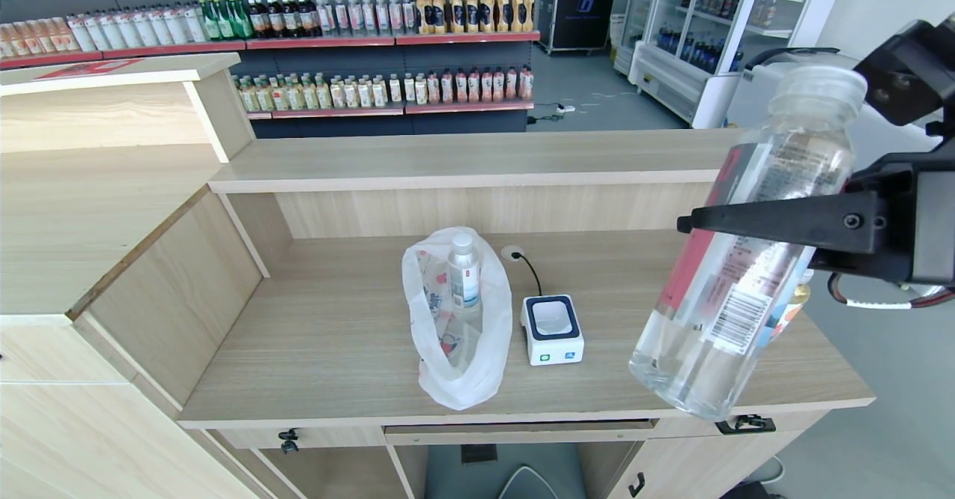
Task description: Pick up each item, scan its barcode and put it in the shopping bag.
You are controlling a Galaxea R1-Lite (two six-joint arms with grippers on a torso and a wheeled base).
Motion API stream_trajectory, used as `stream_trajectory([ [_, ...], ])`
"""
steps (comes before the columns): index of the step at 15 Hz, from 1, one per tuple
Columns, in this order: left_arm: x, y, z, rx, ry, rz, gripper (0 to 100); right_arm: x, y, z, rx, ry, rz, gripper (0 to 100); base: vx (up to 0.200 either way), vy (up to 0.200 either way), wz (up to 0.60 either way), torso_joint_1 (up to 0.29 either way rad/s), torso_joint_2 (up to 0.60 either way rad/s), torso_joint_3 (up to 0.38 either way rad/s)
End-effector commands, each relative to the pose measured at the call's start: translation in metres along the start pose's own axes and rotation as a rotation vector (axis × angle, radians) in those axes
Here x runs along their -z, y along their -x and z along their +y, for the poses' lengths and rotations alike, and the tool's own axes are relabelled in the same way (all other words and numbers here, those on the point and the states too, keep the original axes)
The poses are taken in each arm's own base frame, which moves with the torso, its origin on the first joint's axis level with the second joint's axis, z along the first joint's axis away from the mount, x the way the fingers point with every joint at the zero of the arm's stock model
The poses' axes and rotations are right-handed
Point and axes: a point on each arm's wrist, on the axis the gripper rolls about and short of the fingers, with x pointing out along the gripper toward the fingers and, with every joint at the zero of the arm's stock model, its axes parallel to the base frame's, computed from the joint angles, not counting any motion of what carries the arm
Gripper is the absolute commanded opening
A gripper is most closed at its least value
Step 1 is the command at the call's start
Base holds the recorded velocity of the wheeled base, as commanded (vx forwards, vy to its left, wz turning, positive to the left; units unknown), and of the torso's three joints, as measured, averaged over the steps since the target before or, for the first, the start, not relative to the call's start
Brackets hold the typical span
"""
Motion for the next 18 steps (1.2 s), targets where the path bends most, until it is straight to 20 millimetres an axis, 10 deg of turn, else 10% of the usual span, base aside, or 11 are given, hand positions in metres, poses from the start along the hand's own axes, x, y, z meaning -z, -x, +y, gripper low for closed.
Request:
stream_trajectory([
  [1,0.000,0.000,0.000,0.000,0.000,-0.001,100,0.002,-0.003,0.003,-0.020,0.001,0.011,0,0.000,0.000,0.00,0.000,0.00,0.000],
  [18,0.000,0.000,0.000,0.000,0.000,-0.001,100,0.030,0.006,0.019,-0.044,-0.013,0.052,0,0.000,0.000,0.00,0.000,0.00,0.000],
])
